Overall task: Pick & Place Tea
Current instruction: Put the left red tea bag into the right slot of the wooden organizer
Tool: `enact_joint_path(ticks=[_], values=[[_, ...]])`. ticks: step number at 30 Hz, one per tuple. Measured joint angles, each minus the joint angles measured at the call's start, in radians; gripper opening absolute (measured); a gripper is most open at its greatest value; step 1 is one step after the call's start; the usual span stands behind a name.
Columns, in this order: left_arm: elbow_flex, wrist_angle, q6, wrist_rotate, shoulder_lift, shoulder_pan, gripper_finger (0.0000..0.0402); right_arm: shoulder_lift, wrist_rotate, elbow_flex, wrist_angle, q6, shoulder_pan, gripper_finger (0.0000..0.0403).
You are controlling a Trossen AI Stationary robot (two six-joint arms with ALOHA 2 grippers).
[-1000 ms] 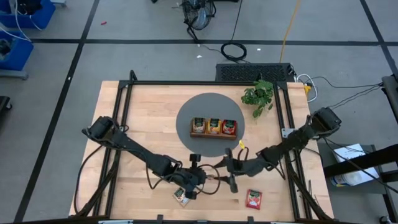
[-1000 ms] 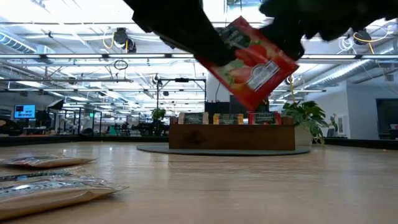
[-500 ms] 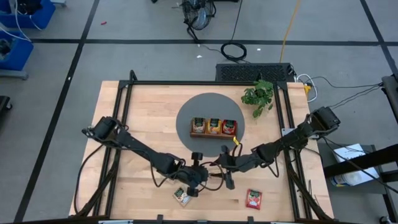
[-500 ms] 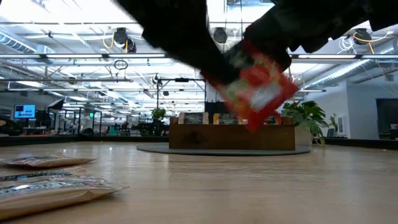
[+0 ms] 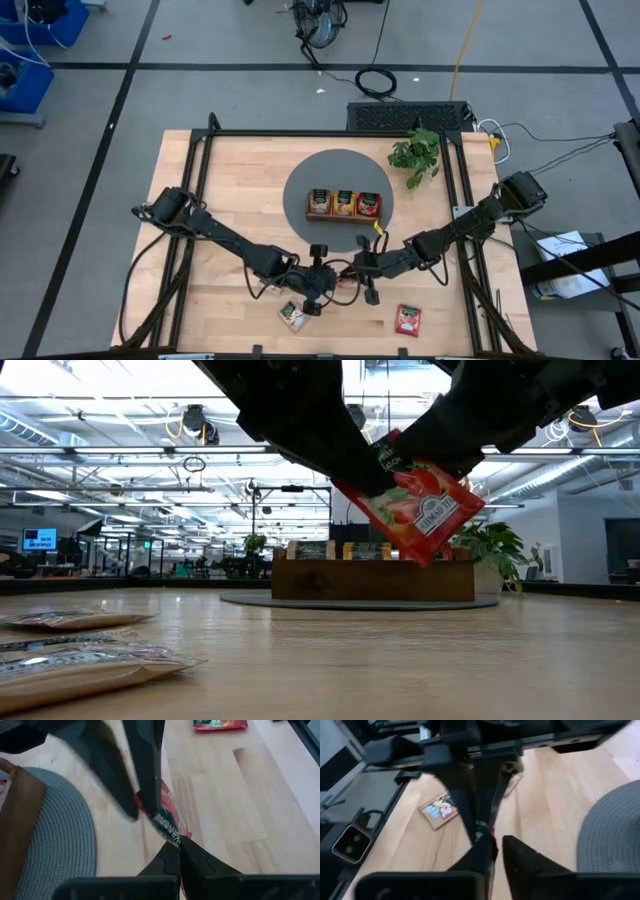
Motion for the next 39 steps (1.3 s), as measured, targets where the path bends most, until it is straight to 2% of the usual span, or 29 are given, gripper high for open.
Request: enact_joint_path(ticks=[3, 7, 15, 19, 23, 26, 29, 31, 33, 35, 39], values=[[0.000, 0.003, -0.011, -0.001, 0.000, 0.006, 0.0009, 0.000, -0.036, 0.000, 0.001, -0.033, 0.002, 0.0005], [0.000, -0.013, -0.043, 0.000, -0.003, 0.007, 0.0034, 0.000, 0.014, 0.000, -0.002, -0.052, 0.018, 0.0002], [0.000, -0.074, -0.042, -0.088, -0.051, -0.011, 0.0133, 0.000, 0.051, 0.000, 0.004, -0.077, 0.051, 0.0001], [-0.001, -0.144, -0.059, -0.097, -0.086, -0.022, 0.0180, -0.030, 0.132, -0.003, -0.053, -0.089, 0.071, 0.0000], [-0.007, -0.210, -0.092, -0.112, -0.118, -0.079, 0.0204, -0.147, 0.314, -0.027, -0.181, -0.100, 0.094, 0.0000], [-0.025, -0.187, -0.091, -0.142, -0.124, -0.132, 0.0197, -0.290, 0.393, -0.102, -0.173, -0.119, 0.114, 0.0000], [-0.051, -0.153, -0.040, -0.176, -0.155, -0.184, 0.0170, -0.419, 0.467, -0.213, -0.053, -0.155, 0.120, 0.0000], [-0.082, -0.047, -0.003, -0.180, -0.174, -0.200, 0.0144, -0.486, 0.513, -0.306, 0.063, -0.190, 0.098, 0.0000], [-0.141, 0.019, 0.036, -0.181, -0.211, -0.218, 0.0113, -0.523, 0.509, -0.399, 0.225, -0.226, 0.066, 0.0000], [-0.206, 0.187, 0.074, -0.157, -0.235, -0.220, 0.0078, -0.548, 0.503, -0.501, 0.387, -0.272, 0.040, 0.0000], [-0.373, 0.452, 0.130, -0.152, -0.317, -0.219, 0.0011, -0.544, 0.362, -0.660, 0.707, -0.303, -0.054, 0.0000]])
